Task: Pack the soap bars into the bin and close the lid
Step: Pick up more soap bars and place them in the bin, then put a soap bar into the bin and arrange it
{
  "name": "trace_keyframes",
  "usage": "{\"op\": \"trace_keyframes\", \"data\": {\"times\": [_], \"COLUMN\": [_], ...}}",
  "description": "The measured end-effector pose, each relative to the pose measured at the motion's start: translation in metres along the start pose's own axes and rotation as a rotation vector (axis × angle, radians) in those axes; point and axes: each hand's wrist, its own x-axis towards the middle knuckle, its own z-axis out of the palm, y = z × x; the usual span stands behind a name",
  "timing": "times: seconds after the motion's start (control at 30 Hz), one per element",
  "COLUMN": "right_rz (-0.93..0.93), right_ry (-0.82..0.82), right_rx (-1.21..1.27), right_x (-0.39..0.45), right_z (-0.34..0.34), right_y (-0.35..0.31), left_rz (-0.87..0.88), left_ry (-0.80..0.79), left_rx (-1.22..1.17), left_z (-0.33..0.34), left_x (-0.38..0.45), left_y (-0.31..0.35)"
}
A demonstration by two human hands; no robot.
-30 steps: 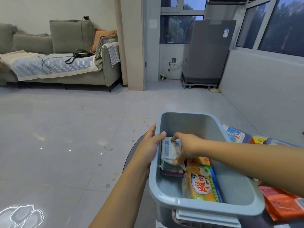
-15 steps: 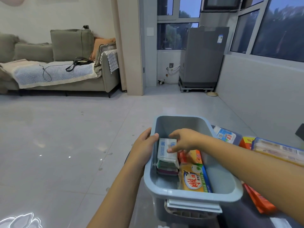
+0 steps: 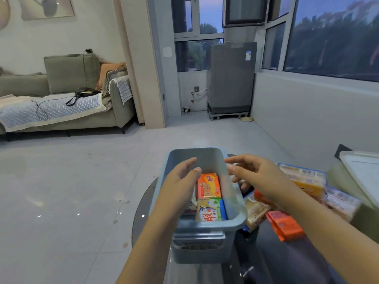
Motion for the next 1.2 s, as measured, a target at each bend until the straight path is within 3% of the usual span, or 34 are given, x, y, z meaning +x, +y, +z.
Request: {"op": "trace_keyframes", "data": {"times": [0.3, 0.57, 0.73, 0.87, 1.03, 1.2], "right_rz": [0.063, 0.226, 0.381, 0.482, 0.573, 0.591], "right_ry": [0.181, 0.255, 0.296, 0.325, 0.292, 0.294], "right_rx": [0.068, -0.049, -0.202, -0.287, -0.187, -0.107], "right_x": [-0.041, -0.063, -0.064, -0.055, -0.048, -0.042], "right_z": [-0.062, -0.100, -0.109, -0.109, -0.105, -0.097], "right_y": [0.043, 0.103, 0.134, 0.143, 0.148, 0.147], "left_rz": [0.011, -0.098, -0.195, -0.140, -0.174, -0.198], "left_ry": [-0.143, -0.252, -0.146, 0.000, 0.089, 0.112], "left_rx": [-0.169, -0.085, 0.008, 0.126, 0.344, 0.257], "left_z": [0.106, 0.181, 0.207, 0.221, 0.228, 0.228], "left_x": [-0.012, -0.017, -0.003, 0.017, 0.036, 0.038], "left_y": [0.011, -0.016, -0.048, -0.069, -0.085, -0.087]}}
